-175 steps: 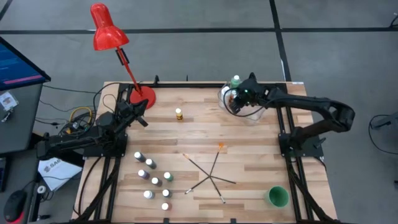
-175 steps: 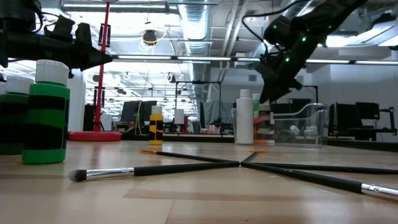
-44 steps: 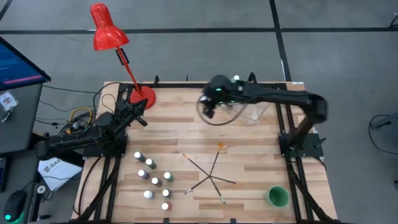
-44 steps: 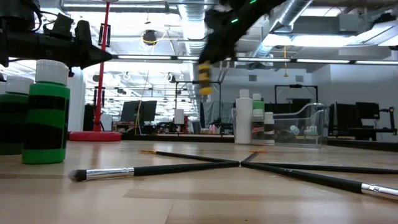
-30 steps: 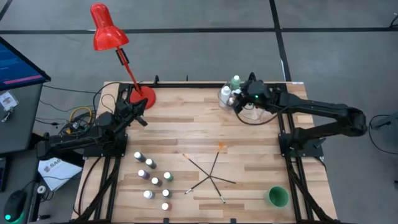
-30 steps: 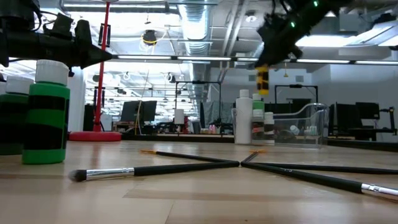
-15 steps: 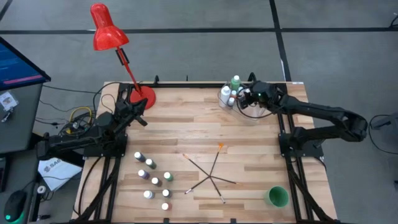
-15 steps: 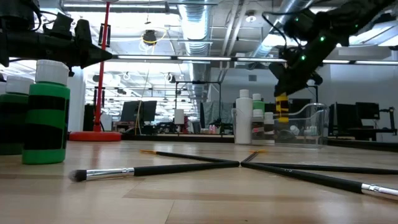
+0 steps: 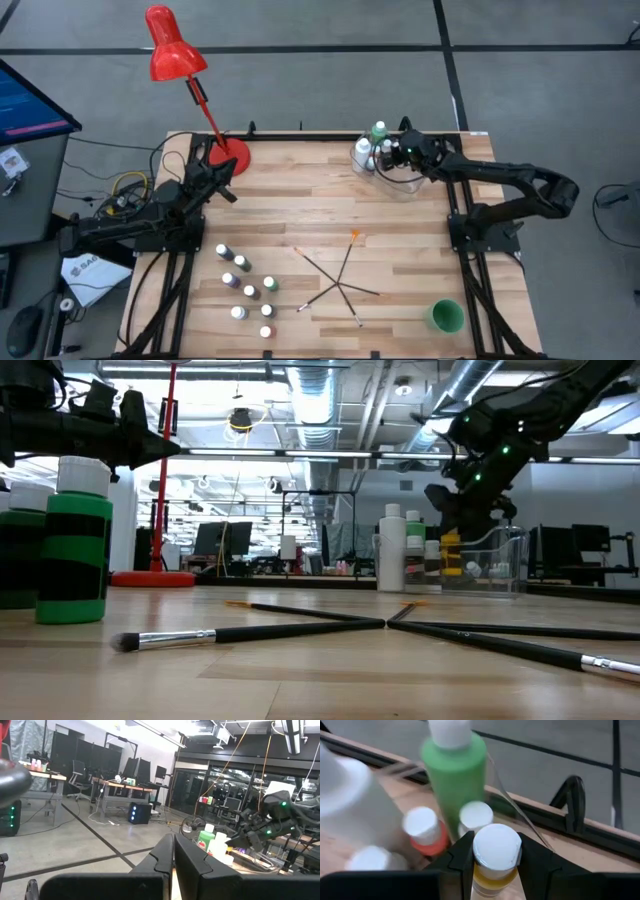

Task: Pick & Place Paint Supplies
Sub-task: Put the small yellow paint bottle into the transparent bin

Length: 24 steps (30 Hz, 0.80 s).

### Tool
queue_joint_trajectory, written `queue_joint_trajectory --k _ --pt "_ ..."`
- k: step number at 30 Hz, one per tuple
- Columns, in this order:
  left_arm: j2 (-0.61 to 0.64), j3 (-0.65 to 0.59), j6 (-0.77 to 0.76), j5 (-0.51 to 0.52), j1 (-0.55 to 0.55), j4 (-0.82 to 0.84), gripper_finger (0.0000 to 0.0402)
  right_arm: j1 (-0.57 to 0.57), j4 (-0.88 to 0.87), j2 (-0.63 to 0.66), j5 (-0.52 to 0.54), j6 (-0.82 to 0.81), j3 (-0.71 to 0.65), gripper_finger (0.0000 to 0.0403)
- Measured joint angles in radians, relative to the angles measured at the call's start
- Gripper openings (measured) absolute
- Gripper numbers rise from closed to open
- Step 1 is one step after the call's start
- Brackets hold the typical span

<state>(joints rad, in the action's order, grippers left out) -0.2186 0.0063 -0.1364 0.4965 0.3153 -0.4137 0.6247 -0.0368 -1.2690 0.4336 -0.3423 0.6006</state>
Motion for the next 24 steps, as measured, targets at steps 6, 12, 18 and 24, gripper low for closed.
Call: queue_joint_trajectory --k 6,12,18,24 --pt "0.000 0.000 0.000 0.000 0.000 0.000 0.0008 0.000 0.020 -0.060 0.044 -0.023 0.000 0.0111" --pt "0.000 0.000 0.000 0.000 0.000 0.000 0.0008 0.000 0.037 -0.102 0.065 -0.026 0.000 0.0121" --pt "0.000 0.000 0.000 0.000 0.000 0.000 0.0008 0.000 0.069 -0.132 0.066 -0.026 0.000 0.0124" --pt "0.000 0.000 0.000 0.000 0.000 0.000 0.0008 0.000 0.079 -0.145 0.066 -0.026 0.000 0.0149"
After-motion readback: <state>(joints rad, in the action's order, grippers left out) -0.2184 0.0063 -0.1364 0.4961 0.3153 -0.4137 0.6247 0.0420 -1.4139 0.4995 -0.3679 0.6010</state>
